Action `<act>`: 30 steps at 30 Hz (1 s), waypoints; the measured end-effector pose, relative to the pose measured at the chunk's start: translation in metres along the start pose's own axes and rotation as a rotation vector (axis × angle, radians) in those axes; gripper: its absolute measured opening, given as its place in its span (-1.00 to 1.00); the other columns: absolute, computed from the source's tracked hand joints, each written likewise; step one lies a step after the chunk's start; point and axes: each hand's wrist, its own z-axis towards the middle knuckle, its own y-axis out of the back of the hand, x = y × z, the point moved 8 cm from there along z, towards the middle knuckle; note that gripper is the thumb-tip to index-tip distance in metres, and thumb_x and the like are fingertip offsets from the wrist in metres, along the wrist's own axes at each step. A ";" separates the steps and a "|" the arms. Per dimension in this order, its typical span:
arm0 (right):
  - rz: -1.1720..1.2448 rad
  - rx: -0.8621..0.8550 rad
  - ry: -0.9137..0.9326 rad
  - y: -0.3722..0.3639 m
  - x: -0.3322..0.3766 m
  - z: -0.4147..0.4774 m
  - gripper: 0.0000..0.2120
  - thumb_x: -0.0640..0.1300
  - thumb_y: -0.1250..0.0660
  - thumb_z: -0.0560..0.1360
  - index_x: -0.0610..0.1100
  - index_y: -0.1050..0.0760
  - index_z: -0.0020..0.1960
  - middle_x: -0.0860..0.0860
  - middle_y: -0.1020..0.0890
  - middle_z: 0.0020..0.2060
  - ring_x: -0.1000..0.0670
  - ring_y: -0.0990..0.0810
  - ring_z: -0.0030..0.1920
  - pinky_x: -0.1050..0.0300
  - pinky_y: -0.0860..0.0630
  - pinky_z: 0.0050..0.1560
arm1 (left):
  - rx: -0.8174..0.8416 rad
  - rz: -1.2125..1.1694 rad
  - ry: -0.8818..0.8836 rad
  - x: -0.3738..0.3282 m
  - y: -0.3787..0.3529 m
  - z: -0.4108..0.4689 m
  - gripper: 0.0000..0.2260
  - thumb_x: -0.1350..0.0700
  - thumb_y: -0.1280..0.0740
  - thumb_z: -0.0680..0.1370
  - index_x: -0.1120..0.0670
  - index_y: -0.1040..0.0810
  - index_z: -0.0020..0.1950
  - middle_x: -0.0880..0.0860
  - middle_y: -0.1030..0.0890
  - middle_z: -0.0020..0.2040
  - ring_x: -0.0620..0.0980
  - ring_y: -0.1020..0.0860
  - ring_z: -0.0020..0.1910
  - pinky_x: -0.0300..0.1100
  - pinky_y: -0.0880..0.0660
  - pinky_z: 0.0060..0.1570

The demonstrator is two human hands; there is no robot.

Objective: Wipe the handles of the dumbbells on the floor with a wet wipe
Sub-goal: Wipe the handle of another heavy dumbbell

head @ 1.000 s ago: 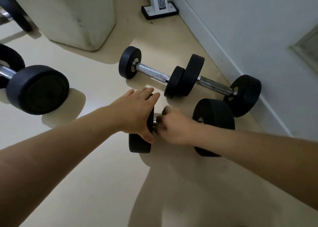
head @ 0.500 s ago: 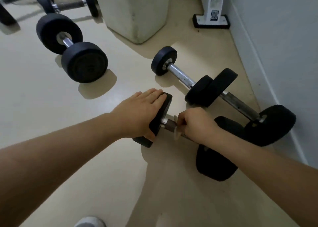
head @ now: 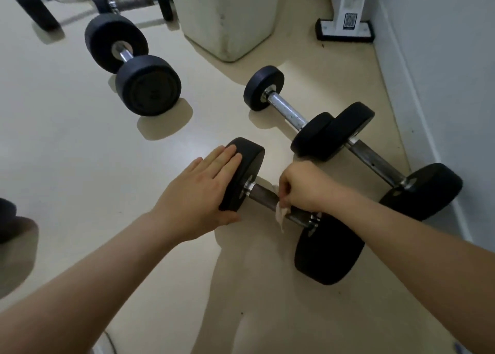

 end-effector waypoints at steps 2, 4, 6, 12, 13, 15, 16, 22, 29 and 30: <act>0.079 -0.072 0.016 -0.002 0.016 0.012 -0.79 -0.13 -0.48 0.34 0.04 -0.52 -0.41 0.03 -0.63 -0.24 -0.04 -0.60 -0.17 0.12 -0.52 -0.16 | -0.092 -0.129 0.073 0.003 0.012 -0.002 -0.25 -0.21 -0.38 0.43 0.03 -0.20 0.52 -0.03 -0.17 0.54 -0.04 -0.11 0.51 -0.14 -0.14 0.42; 0.114 -0.109 0.031 -0.004 0.028 0.017 -0.89 -0.12 -0.46 0.37 0.02 -0.61 -0.32 -0.01 -0.66 -0.20 -0.06 -0.59 -0.15 0.13 -0.50 -0.16 | -0.221 -0.207 0.149 0.009 0.024 -0.001 -0.49 -0.15 -0.38 0.46 0.01 -0.46 0.35 -0.05 -0.42 0.39 -0.04 -0.33 0.36 -0.17 -0.30 0.27; 0.076 -0.045 0.025 -0.006 0.018 0.009 -0.95 -0.13 -0.48 0.36 -0.03 -0.65 -0.27 0.02 -0.65 -0.23 -0.02 -0.59 -0.18 0.15 -0.47 -0.21 | -0.273 -0.258 0.197 0.017 0.027 -0.002 -0.66 -0.07 -0.44 0.44 -0.01 -0.57 0.17 -0.07 -0.53 0.21 -0.04 -0.43 0.21 -0.16 -0.38 0.16; 0.201 -0.082 -0.025 -0.017 0.028 0.004 -0.87 -0.16 -0.45 0.38 -0.02 -0.59 -0.32 -0.01 -0.64 -0.24 -0.04 -0.60 -0.17 0.16 -0.46 -0.21 | -0.204 -0.466 0.312 0.026 0.012 -0.021 -0.46 0.11 -0.52 0.38 -0.11 -0.47 0.32 -0.11 -0.34 0.09 -0.03 -0.37 0.17 -0.12 -0.38 0.22; 0.248 -0.103 -0.024 -0.020 0.038 0.009 -0.85 -0.18 -0.44 0.39 -0.02 -0.58 -0.33 -0.01 -0.64 -0.24 -0.04 -0.60 -0.17 0.18 -0.43 -0.20 | -0.194 -0.443 0.306 0.025 0.010 -0.026 -0.41 0.10 -0.51 0.40 -0.13 -0.41 0.38 -0.10 -0.32 0.11 -0.02 -0.34 0.19 -0.18 -0.33 0.22; 0.271 -0.070 0.000 -0.025 0.046 0.011 -0.89 -0.18 -0.45 0.39 -0.02 -0.61 -0.29 0.03 -0.63 -0.25 -0.01 -0.60 -0.16 0.19 -0.42 -0.18 | -0.181 -0.376 0.305 0.023 0.005 -0.041 -0.38 0.08 -0.47 0.43 -0.13 -0.34 0.44 -0.07 -0.30 0.16 -0.02 -0.28 0.22 -0.24 -0.25 0.19; 0.238 -0.031 0.018 -0.025 0.042 0.007 -0.93 -0.18 -0.46 0.39 -0.04 -0.64 -0.26 0.05 -0.62 -0.27 0.01 -0.59 -0.17 0.20 -0.42 -0.17 | -0.181 -0.364 0.318 0.023 0.003 -0.046 -0.38 0.07 -0.47 0.43 -0.13 -0.33 0.44 -0.05 -0.31 0.18 -0.02 -0.27 0.21 -0.24 -0.26 0.18; 0.212 0.025 -0.014 -0.036 0.040 -0.023 -0.93 -0.18 -0.46 0.39 -0.07 -0.67 -0.26 0.09 -0.61 -0.35 0.04 -0.59 -0.23 0.19 -0.50 -0.18 | -0.320 -0.313 0.488 0.019 0.004 -0.063 -0.55 -0.17 -0.45 0.35 -0.01 -0.40 0.10 -0.02 -0.37 0.05 0.01 -0.35 0.05 -0.12 -0.44 -0.11; 0.013 -0.054 -0.088 -0.051 0.051 -0.041 -0.95 -0.16 -0.43 0.42 -0.06 -0.65 -0.21 0.01 -0.64 -0.23 0.02 -0.58 -0.20 0.15 -0.53 -0.17 | -0.392 -0.510 0.463 0.033 -0.020 -0.101 -0.57 -0.13 -0.52 0.30 -0.05 -0.38 -0.01 -0.06 -0.36 0.03 -0.02 -0.34 0.01 -0.13 -0.38 -0.13; -0.031 -0.056 -0.132 -0.056 0.050 -0.049 -0.96 -0.16 -0.42 0.43 -0.07 -0.65 -0.17 -0.01 -0.64 -0.20 0.00 -0.59 -0.19 0.11 -0.57 -0.13 | -0.381 -0.505 0.452 0.034 -0.021 -0.105 -0.57 -0.13 -0.52 0.29 -0.04 -0.36 -0.04 -0.05 -0.37 0.01 0.00 -0.36 -0.01 -0.09 -0.40 -0.14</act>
